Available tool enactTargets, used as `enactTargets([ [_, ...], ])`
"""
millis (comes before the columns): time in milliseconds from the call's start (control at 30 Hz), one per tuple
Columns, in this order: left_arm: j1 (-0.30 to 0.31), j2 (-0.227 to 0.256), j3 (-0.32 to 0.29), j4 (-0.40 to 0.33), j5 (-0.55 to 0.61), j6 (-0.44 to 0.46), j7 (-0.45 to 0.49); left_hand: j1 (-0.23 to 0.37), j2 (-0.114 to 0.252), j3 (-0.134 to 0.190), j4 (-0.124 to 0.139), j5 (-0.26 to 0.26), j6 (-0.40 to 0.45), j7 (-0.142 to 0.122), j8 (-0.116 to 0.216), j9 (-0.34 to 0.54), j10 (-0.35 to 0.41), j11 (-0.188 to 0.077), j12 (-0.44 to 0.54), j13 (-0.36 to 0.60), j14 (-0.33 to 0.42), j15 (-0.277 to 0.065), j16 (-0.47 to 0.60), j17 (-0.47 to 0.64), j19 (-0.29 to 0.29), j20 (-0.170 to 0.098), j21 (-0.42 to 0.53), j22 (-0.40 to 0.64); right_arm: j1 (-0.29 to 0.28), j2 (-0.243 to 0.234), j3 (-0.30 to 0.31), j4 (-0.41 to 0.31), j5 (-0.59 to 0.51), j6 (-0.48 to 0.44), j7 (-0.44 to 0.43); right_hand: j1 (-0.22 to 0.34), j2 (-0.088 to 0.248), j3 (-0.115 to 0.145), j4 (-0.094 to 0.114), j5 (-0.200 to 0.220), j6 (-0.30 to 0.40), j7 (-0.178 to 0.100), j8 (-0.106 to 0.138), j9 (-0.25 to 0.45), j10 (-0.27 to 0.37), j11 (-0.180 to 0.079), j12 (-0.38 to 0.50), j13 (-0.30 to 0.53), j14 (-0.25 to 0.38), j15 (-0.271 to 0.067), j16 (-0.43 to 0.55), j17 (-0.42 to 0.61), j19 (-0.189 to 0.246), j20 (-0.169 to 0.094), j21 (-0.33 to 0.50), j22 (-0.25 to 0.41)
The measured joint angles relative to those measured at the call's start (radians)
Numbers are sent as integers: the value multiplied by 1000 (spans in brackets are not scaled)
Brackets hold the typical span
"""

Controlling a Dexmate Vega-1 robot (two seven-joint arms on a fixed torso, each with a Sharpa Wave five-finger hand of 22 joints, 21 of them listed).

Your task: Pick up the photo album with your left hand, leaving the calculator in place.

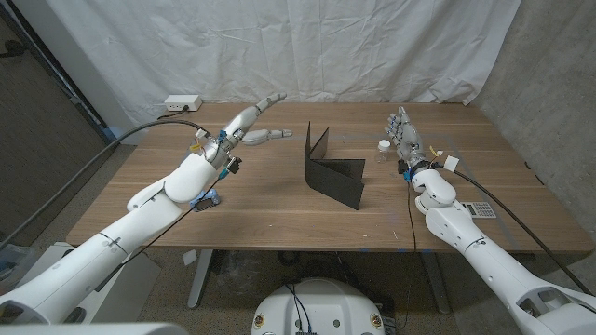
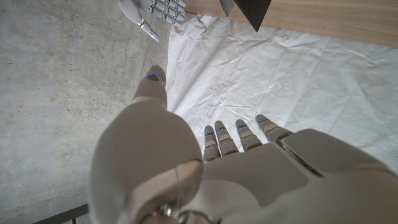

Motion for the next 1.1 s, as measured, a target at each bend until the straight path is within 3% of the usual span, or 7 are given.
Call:
enactTargets([
  [100, 9, 11, -5, -14, 9, 12, 3, 0, 0, 0, 0, 0, 0, 0, -4, 0, 0, 0, 0, 0, -5, 5, 0, 0, 0, 0, 0, 3, 0, 2, 1, -3, -1, 3, -4, 0, 0, -1, 0, 0, 0, 0, 0, 2, 2, 2, 0, 0, 6, 5, 1, 4, 1, -1, 0, 0],
  [267, 24, 29, -14, -38, 20, 23, 6, 0, 0, -3, 3, 0, 0, 0, -4, 0, 0, 0, 0, 0, -5, 5, 0, 0, 0, 0, 0, 5, -1, 5, 2, -10, -4, 5, -15, 0, 0, -4, -4, 0, 0, 0, 0, 2, 21, -4, 0, 0, 52, -6, 12, 5, 52, -2, 0, 0],
  [967, 57, 86, -22, -134, 116, 84, 24, 0, 0, -13, 9, -8, 0, 0, -4, 0, 0, 0, 0, 0, -5, 5, 0, 0, -5, 5, 0, 5, -7, 23, 3, -35, -18, 8, -67, 0, 0, -4, -4, 0, 11, 4, 0, 2, 32, -4, 8, 0, 65, -7, 12, 5, 54, -4, 0, 0],
  [1000, 55, 87, -19, -138, 159, 130, 13, 0, 0, -14, 8, -8, 0, 0, -4, 0, 0, 0, 0, 0, -5, 5, 0, 0, -5, 5, 0, 5, -8, 27, 3, -40, -18, 7, -68, 0, 0, -4, -4, 0, 11, 4, 0, 2, 32, -4, 8, 0, 66, -5, 12, 5, 54, -4, 0, 0],
  [1100, 49, 93, -11, -153, 167, 139, 9, 2, 2, -14, 8, -8, 0, 0, -4, 0, 0, 0, 0, 0, -5, 5, 0, 0, -5, 5, 0, 5, -9, 27, 3, -41, -18, 4, -73, 0, 0, -4, -4, 0, 11, 4, 0, 2, 32, -4, 8, 0, 66, -5, 12, 5, 54, -4, 0, 0],
])
